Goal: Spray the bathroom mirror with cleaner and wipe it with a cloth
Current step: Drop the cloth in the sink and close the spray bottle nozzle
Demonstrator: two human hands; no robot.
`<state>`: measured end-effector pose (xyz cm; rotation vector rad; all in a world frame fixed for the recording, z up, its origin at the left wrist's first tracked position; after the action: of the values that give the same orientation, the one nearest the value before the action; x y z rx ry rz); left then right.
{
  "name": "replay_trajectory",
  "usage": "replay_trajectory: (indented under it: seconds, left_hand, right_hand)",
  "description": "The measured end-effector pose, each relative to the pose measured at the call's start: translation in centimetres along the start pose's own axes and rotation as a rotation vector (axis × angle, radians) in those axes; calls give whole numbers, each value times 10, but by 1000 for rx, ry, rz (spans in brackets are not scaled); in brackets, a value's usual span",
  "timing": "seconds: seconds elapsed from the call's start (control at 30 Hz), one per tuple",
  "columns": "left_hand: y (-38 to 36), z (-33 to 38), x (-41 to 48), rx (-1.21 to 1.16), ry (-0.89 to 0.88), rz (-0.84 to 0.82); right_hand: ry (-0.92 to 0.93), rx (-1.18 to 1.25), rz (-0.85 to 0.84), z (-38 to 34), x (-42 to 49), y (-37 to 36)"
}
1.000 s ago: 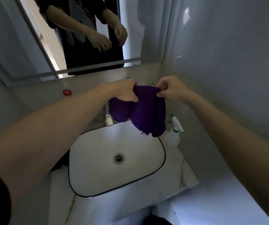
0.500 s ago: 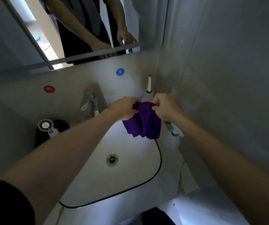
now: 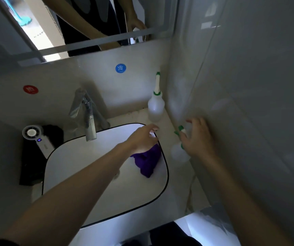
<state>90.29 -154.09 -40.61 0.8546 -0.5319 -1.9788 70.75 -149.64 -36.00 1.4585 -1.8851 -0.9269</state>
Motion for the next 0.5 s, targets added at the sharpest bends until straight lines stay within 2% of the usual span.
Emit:
replay_trajectory:
  seconds: [0.2, 0.5]
  left_hand:
    - [-23, 1, -21, -122, 15, 5]
    - [-13, 26, -69, -333, 7, 16]
  right_hand:
    - [-131, -47, 56, 25, -31, -21]
    - [-113, -24, 56, 11, -56, -2]
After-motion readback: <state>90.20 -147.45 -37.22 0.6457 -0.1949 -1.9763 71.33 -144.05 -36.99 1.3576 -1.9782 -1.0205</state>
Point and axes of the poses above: each hand's wrist, its own x-axis towards the middle knuckle, its own y-axis out of the back of the hand, z = x × y, the point moved 9 cm from there along x, towards the middle knuckle, and after that the axes turned 2 degrees about z, right-handed, at the moved point
